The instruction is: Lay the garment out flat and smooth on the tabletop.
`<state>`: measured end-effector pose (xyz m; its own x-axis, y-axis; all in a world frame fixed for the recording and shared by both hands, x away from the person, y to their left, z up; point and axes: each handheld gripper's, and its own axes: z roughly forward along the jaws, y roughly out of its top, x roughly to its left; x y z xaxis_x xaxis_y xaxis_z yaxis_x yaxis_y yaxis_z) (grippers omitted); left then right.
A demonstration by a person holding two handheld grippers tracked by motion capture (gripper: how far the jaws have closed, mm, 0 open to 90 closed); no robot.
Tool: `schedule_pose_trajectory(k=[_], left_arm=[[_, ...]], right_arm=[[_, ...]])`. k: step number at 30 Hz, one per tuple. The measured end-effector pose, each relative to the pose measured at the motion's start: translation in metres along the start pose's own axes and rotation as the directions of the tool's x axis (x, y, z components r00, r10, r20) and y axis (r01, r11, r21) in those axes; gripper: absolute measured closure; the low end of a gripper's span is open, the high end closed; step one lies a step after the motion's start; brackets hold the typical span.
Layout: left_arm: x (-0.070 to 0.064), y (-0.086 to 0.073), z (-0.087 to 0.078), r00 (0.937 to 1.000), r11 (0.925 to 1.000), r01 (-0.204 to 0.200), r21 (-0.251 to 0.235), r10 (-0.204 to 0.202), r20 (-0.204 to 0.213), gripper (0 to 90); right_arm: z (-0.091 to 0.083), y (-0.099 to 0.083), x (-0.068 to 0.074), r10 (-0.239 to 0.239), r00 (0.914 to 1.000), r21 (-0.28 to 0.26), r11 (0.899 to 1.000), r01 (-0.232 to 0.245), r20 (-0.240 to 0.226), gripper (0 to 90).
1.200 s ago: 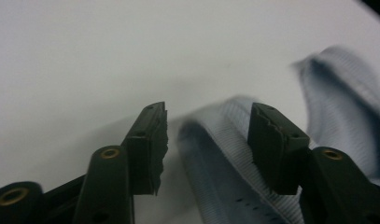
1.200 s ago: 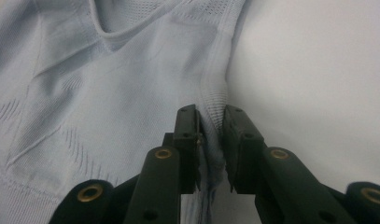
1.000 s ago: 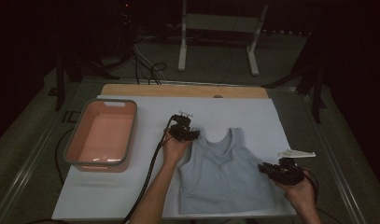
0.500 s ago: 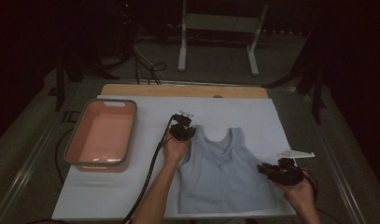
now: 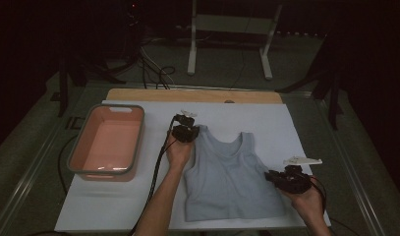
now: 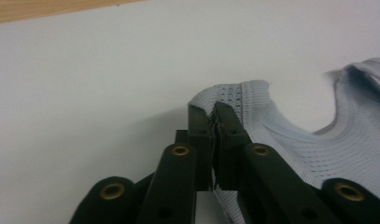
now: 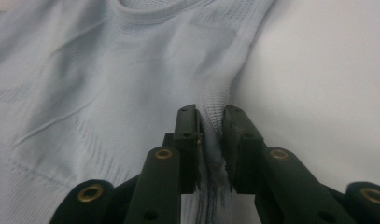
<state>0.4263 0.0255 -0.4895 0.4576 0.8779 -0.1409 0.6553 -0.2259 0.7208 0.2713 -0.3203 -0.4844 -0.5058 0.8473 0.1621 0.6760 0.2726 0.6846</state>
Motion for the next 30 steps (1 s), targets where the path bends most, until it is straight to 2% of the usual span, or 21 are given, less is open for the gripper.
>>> schedule_pose_trajectory(k=[2,3,4,6,7,9,10,13,15,16,18,19,20,22,23,25,27,28,30], left_arm=[[-0.001,-0.001,0.000,1.0000,1.0000,-0.006,0.003,0.006,0.004,75.9],[-0.001,-0.001,0.000,1.0000,1.0000,-0.006,0.003,0.006,0.004,75.9],[-0.001,-0.002,0.000,0.9997,0.9999,-0.009,0.007,0.008,0.021,75.9],[-0.001,-0.001,-0.002,0.9991,1.0000,0.000,0.000,0.000,0.042,55.0],[-0.002,0.000,-0.003,0.9991,1.0000,0.000,-0.004,0.001,0.042,50.8],[-0.002,0.000,-0.005,0.9991,0.9999,-0.001,-0.011,0.002,0.043,48.1],[-0.001,0.001,-0.007,0.9990,0.9998,0.005,-0.017,-0.004,0.045,42.8],[0.000,0.002,-0.009,0.9991,0.9998,0.007,-0.021,-0.006,0.042,35.3],[0.000,0.002,-0.011,0.9994,0.9997,0.006,-0.022,-0.006,0.035,32.8],[0.001,0.002,-0.014,0.9993,0.9995,0.010,-0.029,-0.009,0.036,30.7],[0.000,0.003,-0.017,0.9989,0.9992,0.010,-0.040,-0.008,0.046,24.6],[0.000,0.003,-0.017,0.9989,0.9992,0.010,-0.040,-0.008,0.046,22.5],[-0.001,0.004,-0.020,0.9983,0.9988,0.006,-0.049,-0.003,0.058,20.6],[-0.002,0.004,-0.021,0.9981,0.9986,0.009,-0.051,-0.006,0.061,16.0],[-0.003,0.004,-0.023,0.9981,0.9987,0.003,-0.050,0.000,0.062,16.0],[-0.007,0.004,-0.026,0.9970,0.9988,-0.003,-0.049,0.007,0.078,13.1],[-0.007,0.004,-0.026,0.9970,0.9988,-0.003,-0.049,0.007,0.078,11.1],[-0.010,0.004,-0.029,0.9957,0.9987,-0.012,-0.050,0.017,0.091,10.0],[-0.011,0.004,-0.032,0.9942,0.9985,-0.016,-0.053,0.021,0.105,6.9]], right_arm=[[0.000,0.000,0.000,0.000,1.0000,0.000,1.000,0.000,0.008,77.7],[-0.001,0.000,-0.002,0.003,0.9998,-0.004,1.000,-0.003,0.017,77.7],[-0.001,0.000,-0.002,0.003,0.9998,-0.004,1.000,-0.003,0.017,78.5],[-0.005,-0.002,-0.009,0.033,0.9986,-0.016,0.999,-0.033,0.042,80.7],[-0.006,-0.002,-0.010,0.034,0.9984,-0.017,0.999,-0.033,0.045,80.9],[-0.006,-0.002,-0.010,0.036,0.9983,-0.017,0.999,-0.036,0.045,81.0],[-0.006,-0.002,-0.010,0.033,0.9984,-0.016,0.999,-0.032,0.046,80.9],[-0.005,-0.002,-0.009,0.033,0.9984,-0.014,0.999,-0.032,0.046,80.1],[-0.006,-0.002,-0.009,0.035,0.9984,-0.017,0.999,-0.034,0.045,79.0],[-0.006,-0.001,-0.009,0.038,0.9984,-0.021,0.999,-0.037,0.043,76.3],[-0.007,-0.001,-0.009,0.045,0.9979,-0.040,0.998,-0.043,0.047,62.1],[-0.007,-0.001,-0.009,0.045,0.9979,-0.040,0.998,-0.043,0.047,62.1],[-0.008,-0.001,-0.010,0.056,0.9975,-0.066,0.996,-0.053,0.043,52.0],[-0.009,-0.001,-0.010,0.070,0.9970,-0.080,0.995,-0.067,0.035,42.4],[-0.009,-0.001,-0.010,0.070,0.9970,-0.080,0.995,-0.067,0.035,42.4],[-0.010,-0.003,-0.011,0.084,0.9957,-0.092,0.993,-0.080,0.039,35.3],[-0.011,-0.003,-0.011,0.089,0.9949,-0.100,0.991,-0.084,0.048,35.3],[-0.014,-0.003,-0.011,0.084,0.9951,-0.120,0.990,-0.077,0.053,26.5],[-0.016,-0.003,-0.011,0.089,0.9943,-0.146,0.986,-0.079,0.059,21.2]])
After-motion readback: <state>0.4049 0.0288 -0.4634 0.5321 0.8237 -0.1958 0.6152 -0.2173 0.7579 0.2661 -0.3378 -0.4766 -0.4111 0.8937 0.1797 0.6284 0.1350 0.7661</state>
